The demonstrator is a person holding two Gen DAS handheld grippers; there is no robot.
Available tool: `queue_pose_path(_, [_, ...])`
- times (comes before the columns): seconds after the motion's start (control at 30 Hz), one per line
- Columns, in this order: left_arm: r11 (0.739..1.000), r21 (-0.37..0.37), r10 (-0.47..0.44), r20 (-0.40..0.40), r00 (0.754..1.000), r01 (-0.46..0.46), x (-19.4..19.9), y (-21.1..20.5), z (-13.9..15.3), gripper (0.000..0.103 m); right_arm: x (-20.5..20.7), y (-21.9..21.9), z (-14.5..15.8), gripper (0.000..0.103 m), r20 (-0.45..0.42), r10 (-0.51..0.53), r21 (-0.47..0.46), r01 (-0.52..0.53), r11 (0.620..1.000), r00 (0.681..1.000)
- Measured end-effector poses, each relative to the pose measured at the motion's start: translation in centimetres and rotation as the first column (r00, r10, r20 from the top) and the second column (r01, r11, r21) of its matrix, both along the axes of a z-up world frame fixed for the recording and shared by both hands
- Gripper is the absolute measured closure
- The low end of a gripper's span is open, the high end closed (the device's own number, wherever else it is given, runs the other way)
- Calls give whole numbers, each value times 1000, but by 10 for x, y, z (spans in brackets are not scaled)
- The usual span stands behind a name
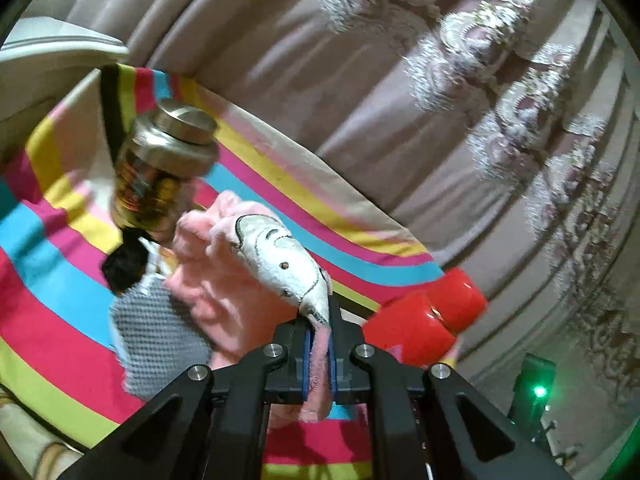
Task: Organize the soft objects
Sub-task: 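Carry both items into the purple-rimmed box and open both tools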
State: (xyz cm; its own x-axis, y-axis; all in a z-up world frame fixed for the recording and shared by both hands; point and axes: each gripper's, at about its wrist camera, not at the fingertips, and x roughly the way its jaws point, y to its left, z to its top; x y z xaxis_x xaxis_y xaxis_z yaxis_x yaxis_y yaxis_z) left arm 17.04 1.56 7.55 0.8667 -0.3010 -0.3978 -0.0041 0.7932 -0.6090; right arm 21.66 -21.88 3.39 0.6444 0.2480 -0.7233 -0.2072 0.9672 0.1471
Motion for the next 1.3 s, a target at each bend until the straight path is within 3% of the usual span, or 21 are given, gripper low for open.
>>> queue_pose_path(0.43, [988, 12, -152, 2, 988, 152, -13, -58, 15, 96, -37, -57, 11, 80, 8, -83, 42, 83, 996, 997])
queue_pose_path(0.67, [967, 6, -253, -17, 967, 253, -19, -95, 19, 96, -57, -88, 16, 80, 9, -140, 64, 139, 988, 990])
queue_pose_path(0.97, [901, -50, -433, -61, 899, 431, -24, -160, 17, 96, -89, -152, 20, 80, 7, -259, 50, 258, 965, 966])
queue_pose_path(1.3, [771, -84, -637, -104, 764, 631, -54, -239, 18, 96, -126, -232, 21, 80, -5, -413, 41, 413, 910, 911])
